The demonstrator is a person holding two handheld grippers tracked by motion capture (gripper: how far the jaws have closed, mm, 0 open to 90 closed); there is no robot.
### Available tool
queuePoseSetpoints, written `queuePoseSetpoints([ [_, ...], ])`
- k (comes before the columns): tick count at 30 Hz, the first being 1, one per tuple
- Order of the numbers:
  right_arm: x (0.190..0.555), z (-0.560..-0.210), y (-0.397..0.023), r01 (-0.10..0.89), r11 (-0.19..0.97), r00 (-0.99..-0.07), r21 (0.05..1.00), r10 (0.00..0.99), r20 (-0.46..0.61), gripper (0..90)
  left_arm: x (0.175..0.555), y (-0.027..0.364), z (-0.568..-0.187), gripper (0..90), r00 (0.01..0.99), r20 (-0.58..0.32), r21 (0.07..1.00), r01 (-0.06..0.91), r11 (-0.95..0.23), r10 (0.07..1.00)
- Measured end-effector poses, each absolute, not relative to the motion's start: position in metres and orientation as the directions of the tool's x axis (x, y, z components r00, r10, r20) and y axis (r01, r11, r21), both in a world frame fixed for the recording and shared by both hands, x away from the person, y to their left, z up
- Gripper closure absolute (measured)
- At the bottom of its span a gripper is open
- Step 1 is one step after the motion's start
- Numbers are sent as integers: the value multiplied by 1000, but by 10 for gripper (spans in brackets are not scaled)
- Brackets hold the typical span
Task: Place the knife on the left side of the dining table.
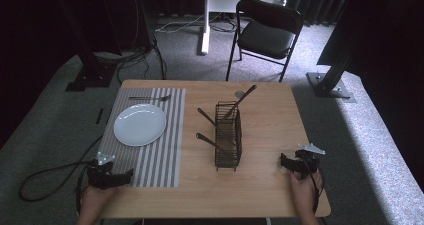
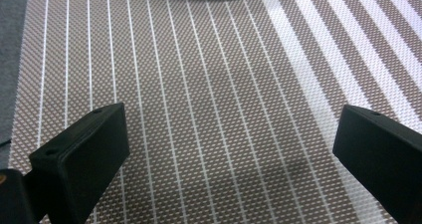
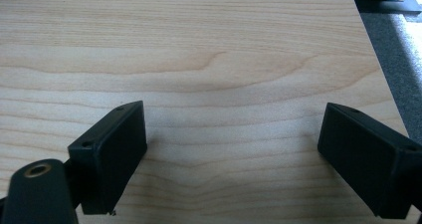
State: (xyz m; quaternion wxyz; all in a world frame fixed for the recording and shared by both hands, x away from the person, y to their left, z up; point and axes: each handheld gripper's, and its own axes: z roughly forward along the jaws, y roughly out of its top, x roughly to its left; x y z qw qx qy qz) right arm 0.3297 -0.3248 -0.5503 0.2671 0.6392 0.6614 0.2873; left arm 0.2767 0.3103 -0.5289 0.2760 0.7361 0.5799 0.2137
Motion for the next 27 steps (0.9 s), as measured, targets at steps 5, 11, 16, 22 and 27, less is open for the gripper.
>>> queuePoseSetpoints([
  [5,330,-550,-325,692,18,-40,722,999,14,113,276,304,-522,15,272,-28,662,726,-186,962],
  [11,330,-550,-325,692,18,-40,722,999,14,113,278,292,-513,15,314,-12,664,712,-227,949],
  [16,330,-550,-325,692,18,-40,722,999,14,113,280,284,-507,15,344,-30,671,702,-237,938],
  [22,330,-550,-325,692,18,-40,722,999,14,113,279,271,-493,15,394,-29,697,667,-264,919],
  [27,330,-550,-325,692,18,-40,722,999,14,113,276,259,-475,15,442,-41,725,631,-278,896],
])
